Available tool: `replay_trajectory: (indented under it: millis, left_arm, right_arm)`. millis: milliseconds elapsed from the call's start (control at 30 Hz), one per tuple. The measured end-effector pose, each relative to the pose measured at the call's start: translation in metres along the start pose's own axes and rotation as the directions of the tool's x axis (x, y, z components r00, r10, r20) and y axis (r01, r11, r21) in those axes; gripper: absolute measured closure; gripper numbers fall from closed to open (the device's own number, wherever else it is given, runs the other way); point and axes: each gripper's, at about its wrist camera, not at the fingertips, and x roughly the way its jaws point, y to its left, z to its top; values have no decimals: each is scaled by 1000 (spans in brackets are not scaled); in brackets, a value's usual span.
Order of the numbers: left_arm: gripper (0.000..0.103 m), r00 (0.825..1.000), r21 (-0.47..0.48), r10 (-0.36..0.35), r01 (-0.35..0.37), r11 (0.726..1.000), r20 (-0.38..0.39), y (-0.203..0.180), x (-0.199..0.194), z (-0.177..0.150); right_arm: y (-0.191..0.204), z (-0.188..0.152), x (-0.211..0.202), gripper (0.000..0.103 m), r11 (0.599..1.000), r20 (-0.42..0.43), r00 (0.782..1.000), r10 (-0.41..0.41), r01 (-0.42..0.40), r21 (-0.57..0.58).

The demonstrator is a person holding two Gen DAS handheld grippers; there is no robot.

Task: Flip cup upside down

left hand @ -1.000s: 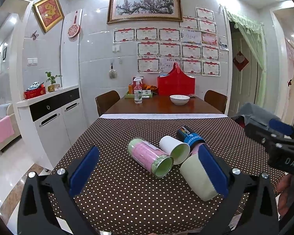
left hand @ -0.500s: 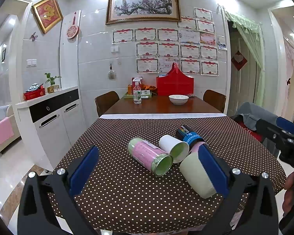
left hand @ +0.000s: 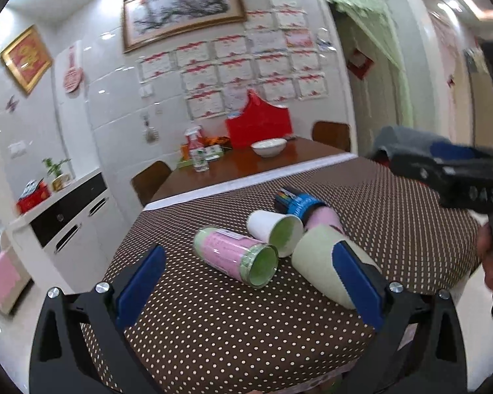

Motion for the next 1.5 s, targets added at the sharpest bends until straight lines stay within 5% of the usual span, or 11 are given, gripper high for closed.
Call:
replay_trajectory:
  millis: [267,367,467,667,833,967,1067,1200,1367,1500]
  left_arm:
    - [4,984,181,-153,167,969,-90,-8,42,10]
    - [4,965,297,-222,254,920,-139,-16,55,14]
    - [4,932,408,-295,359,839,-212,-27,68,15]
    - [4,862,561,-361,505,656,-355,-48,92,14]
    - [4,791,639,-398,611,468,-464,-61,104,19]
    - [4,738,710,-403,658,251,-541,-78,109,19]
    - [4,682,723,-392,689,58,-618,-92,109,16]
    - [4,642,714,-350,688,-130,-682,-106,107,5]
    - [4,609,673,-293,699,-242,-737,-124,119,-3]
    - [4,584,640,-263,717,-277,-768,-133,129,-10]
  right_arm:
    - [-19,-1,30,6,998,-98,995,-27,32,47]
    - [-30,-2,40,6,996,-137,990,-45,56,76]
    - [-38,-4,49,6,992,-181,982,-48,67,104]
    - [-52,-3,60,6,985,-233,971,-58,94,147]
    - [-66,-5,66,6,973,-271,961,-50,108,204]
    - [-81,-9,70,6,962,-300,952,-60,136,238]
    - [-94,-14,72,6,949,-315,946,-70,161,271]
    - [-106,-17,75,6,939,-325,943,-73,174,296]
    - [-115,-21,82,6,932,-334,941,-58,171,318]
    - [-118,-24,86,6,930,-343,938,-45,164,328]
